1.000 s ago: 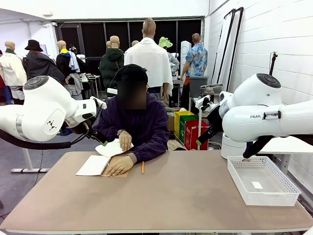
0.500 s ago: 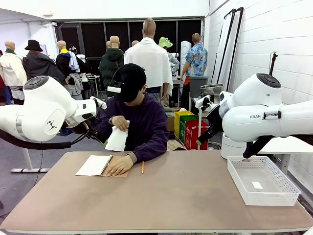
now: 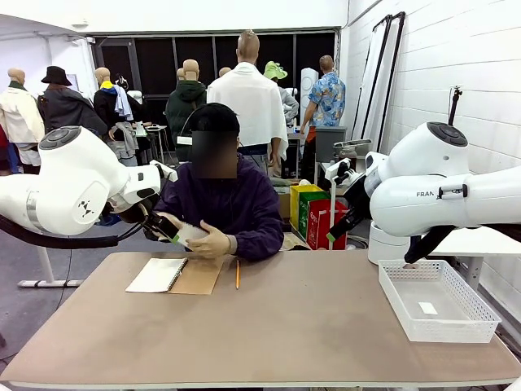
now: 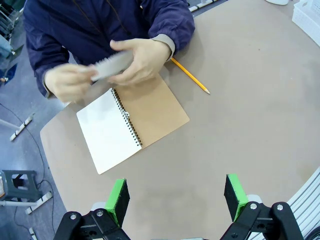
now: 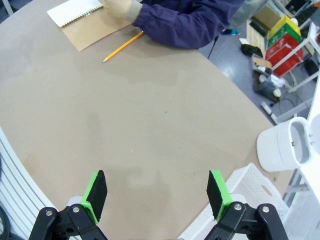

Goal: Sort the paper based on its condition.
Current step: If a person hands you a paper, place it in the Organizing basket , and if it's crumpled, put it in the Trash can.

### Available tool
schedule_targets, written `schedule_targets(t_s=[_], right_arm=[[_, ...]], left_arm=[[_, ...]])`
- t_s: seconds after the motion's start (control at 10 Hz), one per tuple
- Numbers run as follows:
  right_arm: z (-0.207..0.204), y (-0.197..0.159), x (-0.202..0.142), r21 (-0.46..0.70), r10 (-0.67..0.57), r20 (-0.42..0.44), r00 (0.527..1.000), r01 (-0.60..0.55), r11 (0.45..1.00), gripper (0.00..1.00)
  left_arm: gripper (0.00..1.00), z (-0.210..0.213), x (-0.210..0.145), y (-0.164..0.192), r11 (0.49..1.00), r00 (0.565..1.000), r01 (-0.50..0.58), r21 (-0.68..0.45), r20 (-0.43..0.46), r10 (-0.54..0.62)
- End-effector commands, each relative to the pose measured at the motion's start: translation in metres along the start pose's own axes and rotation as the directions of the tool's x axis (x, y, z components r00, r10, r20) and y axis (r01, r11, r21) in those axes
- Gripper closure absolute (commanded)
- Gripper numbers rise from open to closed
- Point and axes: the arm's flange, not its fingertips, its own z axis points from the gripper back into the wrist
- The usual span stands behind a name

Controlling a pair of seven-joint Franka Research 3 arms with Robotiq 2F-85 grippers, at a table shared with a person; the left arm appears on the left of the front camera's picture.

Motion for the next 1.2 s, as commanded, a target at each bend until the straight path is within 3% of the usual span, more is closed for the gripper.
schedule_targets(t_s=[0.0, 1.1], right_arm=[[-0.0005, -0.0006, -0.0004, 0.002, -0.002, -0.001, 1.0, 0.002, 1.0, 0.0], [-0.0005, -0.0006, -0.0004, 0.002, -0.002, -0.001, 1.0, 0.002, 1.0, 0.0]], left_arm=[[0.0, -0.0011, -0.0005, 0.0007, 1.0, 1.0, 0.001, 0.001, -0.003, -0.001], [0.0, -0.0011, -0.0005, 0.0007, 1.0, 1.0, 0.001, 0.001, -0.003, -0.001]])
